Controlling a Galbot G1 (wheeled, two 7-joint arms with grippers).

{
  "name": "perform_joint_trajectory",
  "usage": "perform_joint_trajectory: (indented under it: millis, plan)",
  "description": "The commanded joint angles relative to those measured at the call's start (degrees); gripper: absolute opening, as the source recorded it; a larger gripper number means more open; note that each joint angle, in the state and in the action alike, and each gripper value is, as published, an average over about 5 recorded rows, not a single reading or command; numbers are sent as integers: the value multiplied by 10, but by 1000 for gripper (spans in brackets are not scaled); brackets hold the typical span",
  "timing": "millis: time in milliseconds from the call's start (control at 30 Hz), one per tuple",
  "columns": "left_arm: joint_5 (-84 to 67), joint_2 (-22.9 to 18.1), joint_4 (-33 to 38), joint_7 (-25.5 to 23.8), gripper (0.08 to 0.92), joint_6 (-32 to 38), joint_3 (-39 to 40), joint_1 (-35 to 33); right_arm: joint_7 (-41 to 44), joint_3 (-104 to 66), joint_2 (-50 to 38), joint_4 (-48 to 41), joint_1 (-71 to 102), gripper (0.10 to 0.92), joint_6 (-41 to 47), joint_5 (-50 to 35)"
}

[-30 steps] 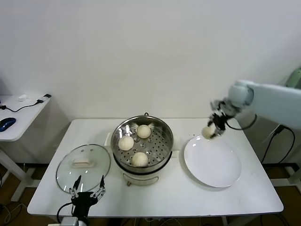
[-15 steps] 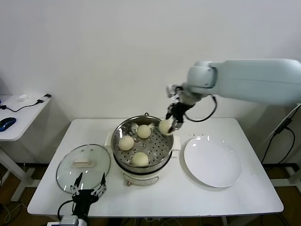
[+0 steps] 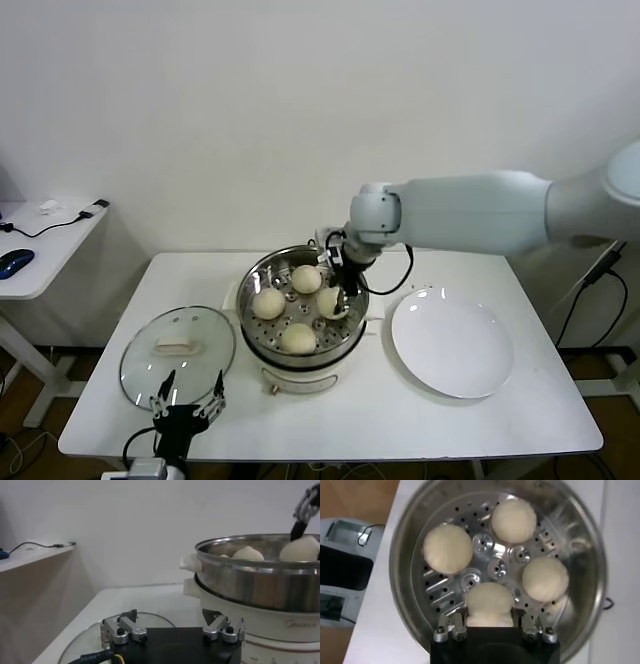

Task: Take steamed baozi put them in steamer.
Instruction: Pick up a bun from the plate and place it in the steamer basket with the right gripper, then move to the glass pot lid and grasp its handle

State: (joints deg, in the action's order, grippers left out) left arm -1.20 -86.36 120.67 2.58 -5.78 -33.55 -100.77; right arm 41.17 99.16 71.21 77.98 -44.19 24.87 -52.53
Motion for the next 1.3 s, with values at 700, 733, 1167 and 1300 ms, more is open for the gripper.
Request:
perform_joint_trajectory:
  millis: [700, 733, 1167, 1300]
  plan:
    - [0, 1, 8, 0, 823, -4, -3, -8, 33, -167, -120, -64, 27, 822, -115, -57]
    - [0, 1, 10, 0, 823, -4, -3, -10, -16, -212, -132, -72, 55, 822, -116, -53]
    - [-43, 2, 16, 0, 823, 16, -1, -4, -346, -670, -270, -48, 359, 823, -122, 55]
    - [-55, 7, 24, -6, 823, 15, -6, -4, -381, -788, -333, 13, 506, 823, -131, 83]
